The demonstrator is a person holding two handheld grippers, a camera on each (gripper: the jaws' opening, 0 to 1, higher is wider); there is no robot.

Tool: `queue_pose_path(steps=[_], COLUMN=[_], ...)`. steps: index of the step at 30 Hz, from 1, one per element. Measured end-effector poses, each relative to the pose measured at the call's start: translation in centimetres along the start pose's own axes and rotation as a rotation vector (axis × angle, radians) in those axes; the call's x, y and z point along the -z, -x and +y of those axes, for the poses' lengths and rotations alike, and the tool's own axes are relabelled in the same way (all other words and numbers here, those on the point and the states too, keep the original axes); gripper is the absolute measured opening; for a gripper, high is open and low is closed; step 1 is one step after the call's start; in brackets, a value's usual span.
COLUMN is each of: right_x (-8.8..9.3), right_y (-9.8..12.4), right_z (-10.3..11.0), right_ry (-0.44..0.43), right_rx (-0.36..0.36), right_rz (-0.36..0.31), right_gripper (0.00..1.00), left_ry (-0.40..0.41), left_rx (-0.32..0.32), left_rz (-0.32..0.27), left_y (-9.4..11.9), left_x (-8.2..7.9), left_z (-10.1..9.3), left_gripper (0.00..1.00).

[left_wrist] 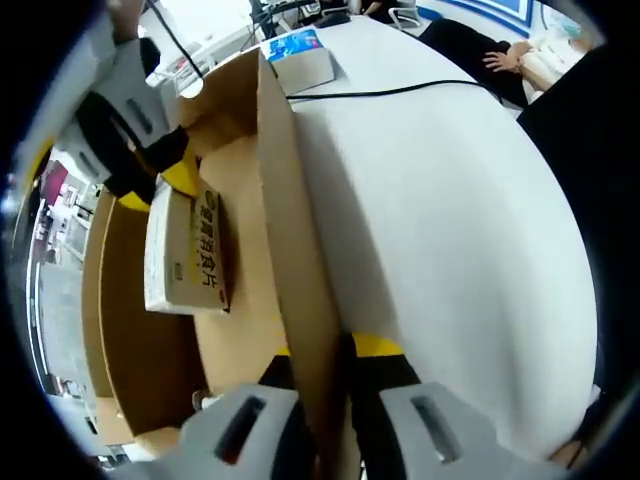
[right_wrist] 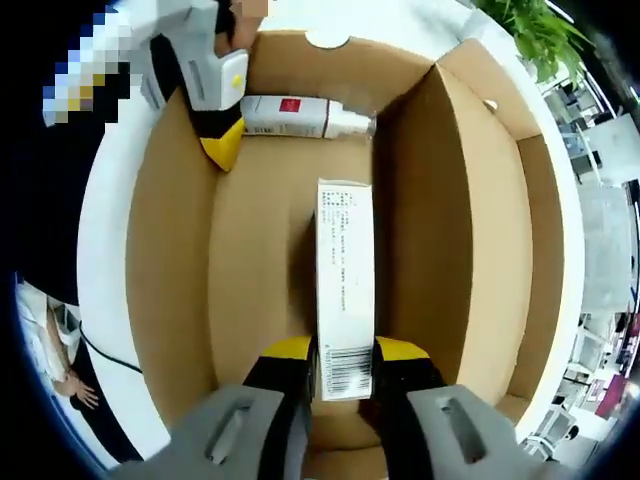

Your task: Operate the shoe box by opening the lid, removing the specified soft item, and placing it in the target area until the item is outside and the box remains undamaged.

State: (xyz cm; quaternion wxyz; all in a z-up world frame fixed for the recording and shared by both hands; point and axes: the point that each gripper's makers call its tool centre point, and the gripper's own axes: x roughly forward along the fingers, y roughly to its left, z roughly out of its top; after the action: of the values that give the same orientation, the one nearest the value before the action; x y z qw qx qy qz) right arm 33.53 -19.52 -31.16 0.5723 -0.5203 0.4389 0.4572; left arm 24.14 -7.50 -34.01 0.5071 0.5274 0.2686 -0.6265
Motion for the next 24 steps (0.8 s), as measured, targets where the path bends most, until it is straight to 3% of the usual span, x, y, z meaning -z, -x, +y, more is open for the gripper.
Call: queue_pose_path(steps=[7, 13, 19, 24], right_x=[-0.7, -2.9, -2.1, -3.1], right_y=[0.4, 0.6, 0.3, -0.7], right_z=[1.1, 0.5, -0.2, 0.1], right_ry=[0.058, 0.002, -0.021, -0.100], right_rx=[-0.013, -0.010, 0.020, -0.001], right_rz=[-0.021, -0.153, -0.129, -0.206], right_gripper=[0.28, 0.30, 0.32, 0.38], left_ry=[0.003, 0.005, 0.005, 0.006], left_rx=[0.000, 0.000, 0.001, 0.001], left_rz=[-0.001, -0.002, -0.001, -0.003], left_y=[0.0, 0.0, -0.1, -0.1], left_x=[-0.1, -0.2, -0.2, -0.3], left_z=[-0.1, 0.0, 0.1, 0.2], left_gripper=[0.06, 0.06, 0.06, 0.06])
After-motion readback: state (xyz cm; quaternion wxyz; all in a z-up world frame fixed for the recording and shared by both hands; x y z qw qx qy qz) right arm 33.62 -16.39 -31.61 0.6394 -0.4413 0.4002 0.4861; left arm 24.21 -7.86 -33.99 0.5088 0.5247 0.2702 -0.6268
